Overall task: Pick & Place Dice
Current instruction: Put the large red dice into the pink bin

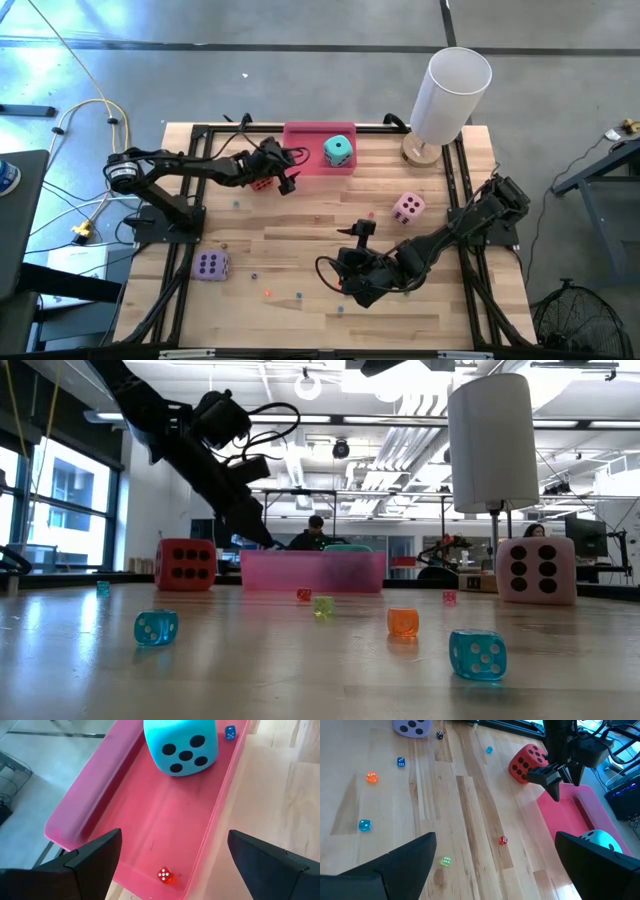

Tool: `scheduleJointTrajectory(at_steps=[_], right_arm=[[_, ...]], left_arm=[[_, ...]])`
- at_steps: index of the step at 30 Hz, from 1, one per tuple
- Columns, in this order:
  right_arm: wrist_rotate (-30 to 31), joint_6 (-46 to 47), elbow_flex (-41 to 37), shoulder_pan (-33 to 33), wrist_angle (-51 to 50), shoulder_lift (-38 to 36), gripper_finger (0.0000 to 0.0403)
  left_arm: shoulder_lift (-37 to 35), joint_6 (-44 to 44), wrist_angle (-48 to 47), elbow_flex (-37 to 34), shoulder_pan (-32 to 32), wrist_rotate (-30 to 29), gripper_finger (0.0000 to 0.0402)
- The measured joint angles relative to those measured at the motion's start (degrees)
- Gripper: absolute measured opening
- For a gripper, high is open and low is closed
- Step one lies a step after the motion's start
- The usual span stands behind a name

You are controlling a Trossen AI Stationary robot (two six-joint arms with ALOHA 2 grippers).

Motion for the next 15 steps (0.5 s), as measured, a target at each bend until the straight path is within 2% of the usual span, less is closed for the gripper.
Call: scheduleJointTrajectory(at_steps=[8,12,15], right_arm=[[0.0,0.0,0.0,0.0,0.0,0.0,0.0400],[0.0,0.0,0.0,0.0,-0.2,0.0,0.0400],[0.0,0.0,0.0,0.0,-0.5,0.0,0.0400]], left_arm=[[-0.6,1.2,-1.0,0.0,-3.7,-0.2,0.0356],[-4.4,5.2,-7.3,-0.1,-8.1,-0.1,0.0356],[-8.7,3.7,-12.5,0.0,-11.0,0.0,0.0356]])
